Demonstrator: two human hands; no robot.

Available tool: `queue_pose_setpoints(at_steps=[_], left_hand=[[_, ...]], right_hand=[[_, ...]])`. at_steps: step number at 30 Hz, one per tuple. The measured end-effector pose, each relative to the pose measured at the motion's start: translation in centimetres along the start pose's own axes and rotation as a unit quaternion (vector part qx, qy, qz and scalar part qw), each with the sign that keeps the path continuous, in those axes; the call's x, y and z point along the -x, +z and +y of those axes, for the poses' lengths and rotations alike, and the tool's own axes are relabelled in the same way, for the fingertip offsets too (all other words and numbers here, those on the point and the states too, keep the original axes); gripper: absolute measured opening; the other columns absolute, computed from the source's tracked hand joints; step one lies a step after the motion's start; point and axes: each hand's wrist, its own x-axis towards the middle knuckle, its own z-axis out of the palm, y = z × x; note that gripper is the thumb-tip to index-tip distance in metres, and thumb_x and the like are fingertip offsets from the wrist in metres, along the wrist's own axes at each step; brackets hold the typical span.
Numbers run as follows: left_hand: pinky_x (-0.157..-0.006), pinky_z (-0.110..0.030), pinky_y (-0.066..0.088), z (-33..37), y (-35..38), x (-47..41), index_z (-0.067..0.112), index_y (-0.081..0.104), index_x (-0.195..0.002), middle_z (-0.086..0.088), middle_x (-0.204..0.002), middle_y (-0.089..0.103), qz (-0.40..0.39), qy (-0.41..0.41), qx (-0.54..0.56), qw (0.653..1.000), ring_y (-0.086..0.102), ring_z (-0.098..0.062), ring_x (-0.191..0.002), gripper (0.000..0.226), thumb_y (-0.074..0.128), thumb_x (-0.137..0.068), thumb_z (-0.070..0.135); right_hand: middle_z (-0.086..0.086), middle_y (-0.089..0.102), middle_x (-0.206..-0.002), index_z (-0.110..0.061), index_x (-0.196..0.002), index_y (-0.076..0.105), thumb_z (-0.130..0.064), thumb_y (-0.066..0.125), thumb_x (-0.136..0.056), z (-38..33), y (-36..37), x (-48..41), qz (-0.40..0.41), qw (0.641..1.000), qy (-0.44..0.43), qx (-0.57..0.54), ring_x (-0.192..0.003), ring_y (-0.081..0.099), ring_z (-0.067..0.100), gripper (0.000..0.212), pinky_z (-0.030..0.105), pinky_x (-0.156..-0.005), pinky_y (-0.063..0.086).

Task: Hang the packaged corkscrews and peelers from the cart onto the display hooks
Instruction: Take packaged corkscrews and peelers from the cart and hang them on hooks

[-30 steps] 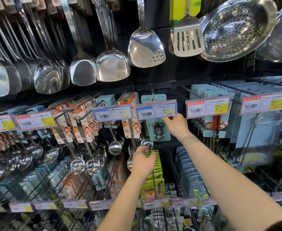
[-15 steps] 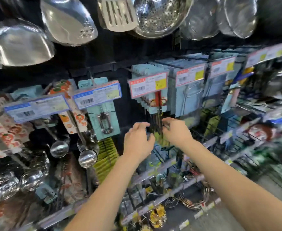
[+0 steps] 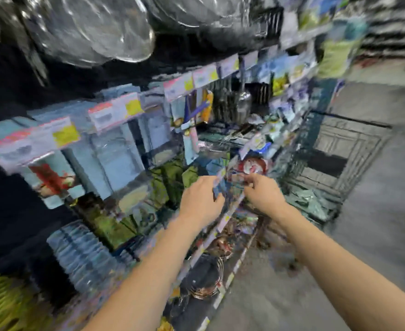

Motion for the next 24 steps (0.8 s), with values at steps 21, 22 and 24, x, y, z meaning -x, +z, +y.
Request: queue_pose_setpoints(at_steps=[21,22,24], left_hand=[[-0.100,-0.047,0.056,18.0,21.1,-29.6,0.025,0.043,-0.158,-0.009,-0.141,0.067,-0.176,0.142,-0.035,0.974,0.068,-0.033,-0.120,0.054,0.051,-0.105,0.024],[-0.098,-0.047,0.057,18.3,22.2,-31.4,0.024,0.043,-0.158,-0.009,-0.139,0.068,-0.182,0.148,-0.036,0.971,0.069,-0.034,-0.116,0.054,0.051,-0.105,0.025],[-0.101,-0.047,0.055,19.0,24.4,-34.9,0.023,0.044,-0.157,-0.008,-0.142,0.067,-0.193,0.163,-0.046,0.967,0.068,-0.033,-0.121,0.054,0.052,-0.104,0.027]], right_hand=[[0.016,0.073,-0.125,-0.013,-0.147,0.056,-0.020,0.049,-0.099,27.8,-9.6,-20.2,-0.014,0.978,0.201,0.050,-0.108,0.070,0.034,0.049,0.040,-0.085,0.059],[0.017,0.074,-0.122,-0.012,-0.145,0.058,-0.020,0.048,-0.098,28.9,-9.4,-21.4,-0.011,0.976,0.212,0.048,-0.107,0.070,0.035,0.048,0.040,-0.084,0.059],[0.017,0.071,-0.128,-0.009,-0.140,0.060,-0.021,0.049,-0.099,30.7,-9.1,-23.4,-0.006,0.970,0.237,0.045,-0.114,0.068,0.036,0.045,0.043,-0.091,0.059]])
